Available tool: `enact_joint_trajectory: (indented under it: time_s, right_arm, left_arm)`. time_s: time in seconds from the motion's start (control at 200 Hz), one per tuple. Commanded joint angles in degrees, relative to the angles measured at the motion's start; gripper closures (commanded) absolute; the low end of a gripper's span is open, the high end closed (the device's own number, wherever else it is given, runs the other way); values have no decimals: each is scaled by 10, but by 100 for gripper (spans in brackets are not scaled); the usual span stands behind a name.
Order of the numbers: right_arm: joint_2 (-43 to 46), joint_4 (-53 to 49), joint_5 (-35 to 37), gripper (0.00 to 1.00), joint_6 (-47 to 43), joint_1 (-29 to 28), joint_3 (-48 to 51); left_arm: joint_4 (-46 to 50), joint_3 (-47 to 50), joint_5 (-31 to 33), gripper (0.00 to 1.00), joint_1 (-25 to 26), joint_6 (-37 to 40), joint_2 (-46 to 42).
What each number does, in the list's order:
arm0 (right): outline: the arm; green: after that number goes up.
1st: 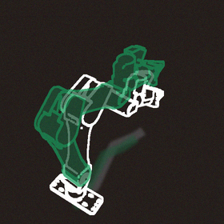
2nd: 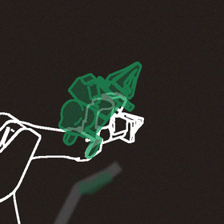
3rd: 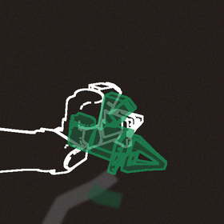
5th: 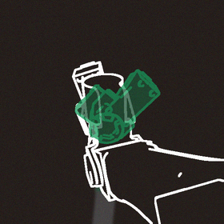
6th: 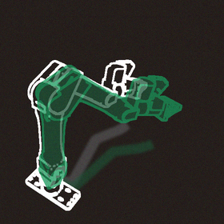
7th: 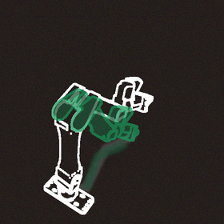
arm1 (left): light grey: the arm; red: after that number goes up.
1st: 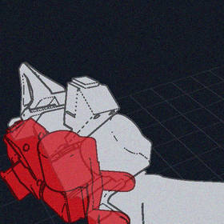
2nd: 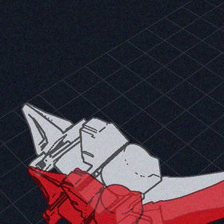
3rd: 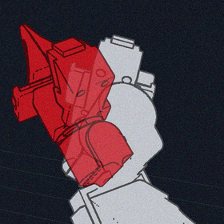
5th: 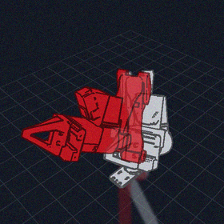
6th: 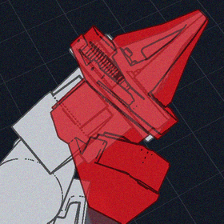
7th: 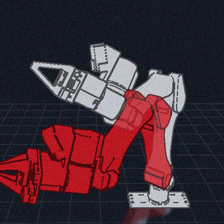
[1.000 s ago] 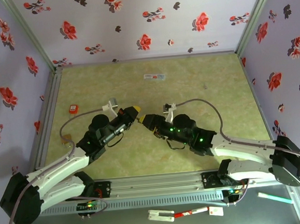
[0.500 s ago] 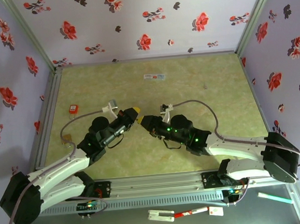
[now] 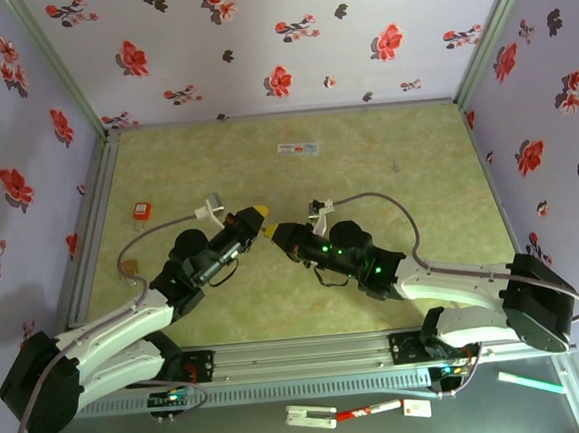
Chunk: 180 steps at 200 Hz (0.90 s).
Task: Unlock with the key
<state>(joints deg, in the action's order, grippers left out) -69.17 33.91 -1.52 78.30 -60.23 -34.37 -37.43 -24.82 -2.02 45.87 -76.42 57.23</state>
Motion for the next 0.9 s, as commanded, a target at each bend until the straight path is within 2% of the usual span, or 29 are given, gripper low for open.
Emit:
enact_joint_trajectory:
  time_s: [0.0,0.11,0.255,0.37,0.42,0.505,0.565,0.615,0.71,0.895]
  right_arm:
    - [-7,49,-8,90,1,5,3]
    - [-12,64,-18,92,1,7,3]
    - [-13,70,-26,100,0,9,2]
    - [-1,57,-27,100,-9,10,3]
    - [10,35,-26,100,-16,10,1]
    - [35,-28,-19,100,-33,9,-4]
    - [54,-74,-10,100,-43,9,-6]
    - [72,-110,-4,100,-52,10,-7]
    - [102,-197,7,100,-69,11,-20]
    - [149,-307,17,100,-99,11,-35]
  left_arm:
    - [-30,12,-2,100,11,-2,-1]
    - [-44,16,-2,100,14,-10,6]
    - [-62,22,-2,100,17,-18,16]
    - [-64,30,3,100,17,-25,17]
    - [-51,34,9,76,11,-28,9]
    - [13,31,20,42,-10,-29,-28]
    - [93,19,31,22,-25,-18,-67]
    - [184,-1,41,11,-38,-4,-97]
    - [359,-51,52,1,-73,32,-150]
    - [677,-174,51,0,-176,145,-157]
